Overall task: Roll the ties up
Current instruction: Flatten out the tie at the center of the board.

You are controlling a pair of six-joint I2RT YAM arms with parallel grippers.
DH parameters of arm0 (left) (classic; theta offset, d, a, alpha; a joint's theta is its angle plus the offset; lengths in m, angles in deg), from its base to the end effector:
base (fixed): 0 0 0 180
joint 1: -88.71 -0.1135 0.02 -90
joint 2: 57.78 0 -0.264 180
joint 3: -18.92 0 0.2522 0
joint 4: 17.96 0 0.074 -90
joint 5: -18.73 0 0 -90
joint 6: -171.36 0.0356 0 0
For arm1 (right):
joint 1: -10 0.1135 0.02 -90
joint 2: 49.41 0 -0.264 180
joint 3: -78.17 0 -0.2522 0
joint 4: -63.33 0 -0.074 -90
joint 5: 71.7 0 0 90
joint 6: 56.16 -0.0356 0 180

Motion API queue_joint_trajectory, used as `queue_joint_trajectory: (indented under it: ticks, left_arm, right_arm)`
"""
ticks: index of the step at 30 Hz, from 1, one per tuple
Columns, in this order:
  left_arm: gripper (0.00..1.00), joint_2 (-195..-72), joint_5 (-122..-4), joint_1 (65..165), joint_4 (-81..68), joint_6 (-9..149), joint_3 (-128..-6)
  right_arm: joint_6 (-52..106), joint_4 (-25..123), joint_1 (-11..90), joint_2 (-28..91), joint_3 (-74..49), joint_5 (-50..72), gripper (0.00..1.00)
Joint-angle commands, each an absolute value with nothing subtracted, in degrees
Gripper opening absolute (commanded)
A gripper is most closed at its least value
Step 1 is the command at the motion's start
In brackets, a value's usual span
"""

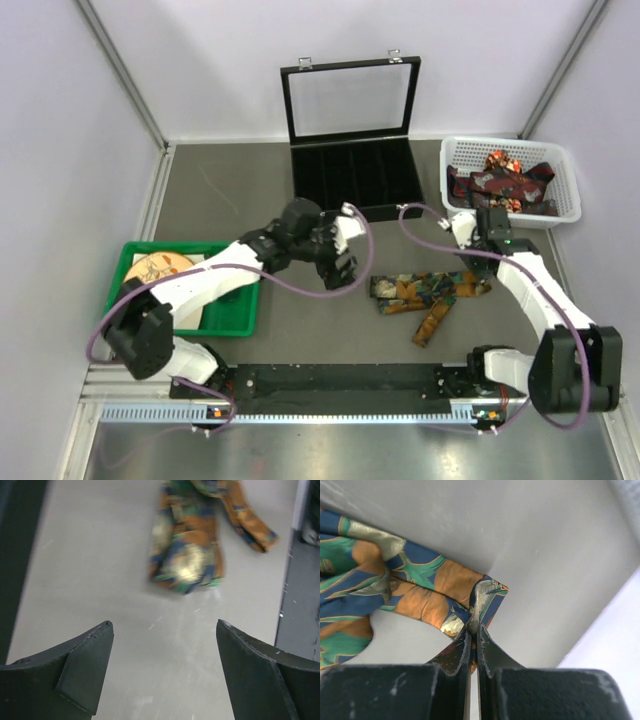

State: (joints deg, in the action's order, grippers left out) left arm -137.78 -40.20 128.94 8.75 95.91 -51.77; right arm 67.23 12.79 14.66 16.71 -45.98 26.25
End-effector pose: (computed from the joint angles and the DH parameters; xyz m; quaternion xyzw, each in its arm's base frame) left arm 0.2229 -0.2127 0.2712 0.5029 0.7064 -0.3299 0.3733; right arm 0.2143 0.0125 0.2146 -0.2982 0.9184 -0.1274 0.2269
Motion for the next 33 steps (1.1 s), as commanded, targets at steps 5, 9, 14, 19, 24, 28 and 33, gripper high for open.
queue_joint_trajectory:
  ticks: [5,9,14,19,24,28,33]
  left_arm:
    - [0.91,-144.52,-41.48,135.21,5.38,97.55,-55.92]
    - [0.93,-143.21,-39.37,132.93,3.81,93.41,-54.35]
    - [0.96,-138.99,-39.63,127.05,0.2,84.8,-50.21]
    - [0.97,-135.3,-41.39,120.28,0.72,80.06,-48.1]
    - [0.98,-131.87,-43.93,116.58,1.77,77.24,-46.26]
    - [0.98,-129.94,-43.33,114.47,3.0,76.88,-45.64]
    - [0.98,-128.97,-43.24,113.76,3.1,76.79,-44.15]
  right_arm:
    - [69.43,0.97,-2.21,22.83,-37.36,8.73,0.32]
    - [69.8,-1.58,-1.52,20.55,-34.81,6.35,0.55]
    - [66.11,-3.52,8.91,20.28,-33.39,5.64,0.55]
    - [61.1,-1.06,18.59,20.81,-35.59,9.06,0.56]
    - [58.63,2.01,26.42,20.9,-37.44,13.72,0.56]
    - [57.75,3.77,30.55,21.95,-38.41,18.11,0.56]
    - [56.87,5.35,34.16,24.76,-39.19,22.08,0.56]
